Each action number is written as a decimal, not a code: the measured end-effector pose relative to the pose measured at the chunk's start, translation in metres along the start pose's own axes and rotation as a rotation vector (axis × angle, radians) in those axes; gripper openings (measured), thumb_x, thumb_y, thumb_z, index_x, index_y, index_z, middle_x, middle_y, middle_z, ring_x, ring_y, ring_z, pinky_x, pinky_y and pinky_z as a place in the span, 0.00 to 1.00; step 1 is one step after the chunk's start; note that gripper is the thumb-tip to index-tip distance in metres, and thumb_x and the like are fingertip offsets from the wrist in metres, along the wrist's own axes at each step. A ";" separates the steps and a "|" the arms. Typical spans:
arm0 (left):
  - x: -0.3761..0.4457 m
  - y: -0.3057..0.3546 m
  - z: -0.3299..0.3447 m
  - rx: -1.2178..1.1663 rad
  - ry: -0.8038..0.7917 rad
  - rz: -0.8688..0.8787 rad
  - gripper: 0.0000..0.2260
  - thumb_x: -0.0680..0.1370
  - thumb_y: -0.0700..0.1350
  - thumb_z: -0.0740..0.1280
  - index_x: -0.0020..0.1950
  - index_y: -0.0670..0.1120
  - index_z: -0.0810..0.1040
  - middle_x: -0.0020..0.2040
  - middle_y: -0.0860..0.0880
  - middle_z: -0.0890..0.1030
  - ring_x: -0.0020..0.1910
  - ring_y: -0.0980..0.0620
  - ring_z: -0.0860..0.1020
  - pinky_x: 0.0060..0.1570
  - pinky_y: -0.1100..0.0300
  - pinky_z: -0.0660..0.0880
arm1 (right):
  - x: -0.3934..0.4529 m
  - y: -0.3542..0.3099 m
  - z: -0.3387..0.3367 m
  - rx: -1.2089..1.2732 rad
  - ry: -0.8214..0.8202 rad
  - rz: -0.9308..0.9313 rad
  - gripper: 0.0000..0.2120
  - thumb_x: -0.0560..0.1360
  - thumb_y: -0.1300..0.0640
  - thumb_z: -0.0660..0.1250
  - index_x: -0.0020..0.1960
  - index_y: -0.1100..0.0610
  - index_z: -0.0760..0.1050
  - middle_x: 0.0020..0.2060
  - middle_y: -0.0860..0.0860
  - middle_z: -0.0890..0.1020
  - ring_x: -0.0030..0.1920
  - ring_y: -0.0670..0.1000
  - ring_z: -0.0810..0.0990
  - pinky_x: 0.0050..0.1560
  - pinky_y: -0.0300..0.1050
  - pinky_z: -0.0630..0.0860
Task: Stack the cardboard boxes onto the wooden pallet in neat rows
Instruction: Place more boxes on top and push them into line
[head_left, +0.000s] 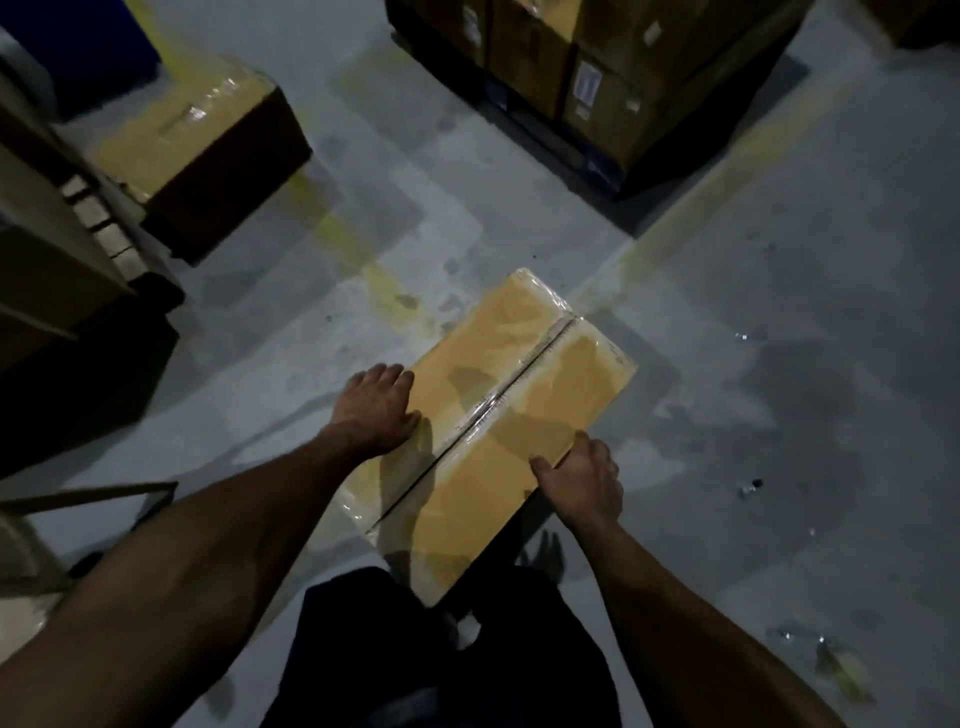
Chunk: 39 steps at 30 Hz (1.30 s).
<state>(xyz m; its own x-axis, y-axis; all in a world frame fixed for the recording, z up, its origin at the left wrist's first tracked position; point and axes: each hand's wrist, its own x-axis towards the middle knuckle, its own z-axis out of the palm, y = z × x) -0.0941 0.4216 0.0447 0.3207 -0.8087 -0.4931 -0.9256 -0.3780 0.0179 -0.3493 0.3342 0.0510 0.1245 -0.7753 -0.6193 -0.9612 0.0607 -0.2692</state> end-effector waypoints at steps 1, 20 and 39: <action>0.009 0.000 0.002 -0.013 -0.002 0.007 0.29 0.81 0.58 0.59 0.76 0.42 0.62 0.76 0.43 0.65 0.74 0.43 0.63 0.71 0.50 0.63 | 0.004 0.001 0.005 0.026 0.009 0.034 0.38 0.75 0.37 0.67 0.77 0.55 0.59 0.74 0.56 0.65 0.73 0.60 0.64 0.70 0.56 0.66; 0.158 -0.044 0.125 -1.018 -0.254 -0.245 0.25 0.65 0.63 0.78 0.49 0.45 0.79 0.43 0.45 0.82 0.35 0.50 0.79 0.28 0.62 0.74 | 0.078 -0.010 0.170 0.936 0.213 0.706 0.45 0.73 0.42 0.74 0.79 0.59 0.56 0.73 0.59 0.69 0.71 0.61 0.69 0.67 0.52 0.68; 0.075 -0.025 0.014 -1.200 -0.019 -0.472 0.22 0.62 0.63 0.81 0.42 0.46 0.84 0.34 0.47 0.82 0.37 0.44 0.81 0.36 0.54 0.77 | 0.042 -0.034 0.022 0.651 0.201 0.359 0.40 0.69 0.32 0.71 0.71 0.56 0.67 0.64 0.57 0.76 0.64 0.62 0.75 0.65 0.59 0.71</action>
<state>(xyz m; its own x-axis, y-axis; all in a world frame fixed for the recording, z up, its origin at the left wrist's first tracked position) -0.0501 0.3767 -0.0043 0.5538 -0.4838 -0.6776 0.0379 -0.7983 0.6010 -0.3063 0.3133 0.0175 -0.2748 -0.7333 -0.6219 -0.5872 0.6402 -0.4953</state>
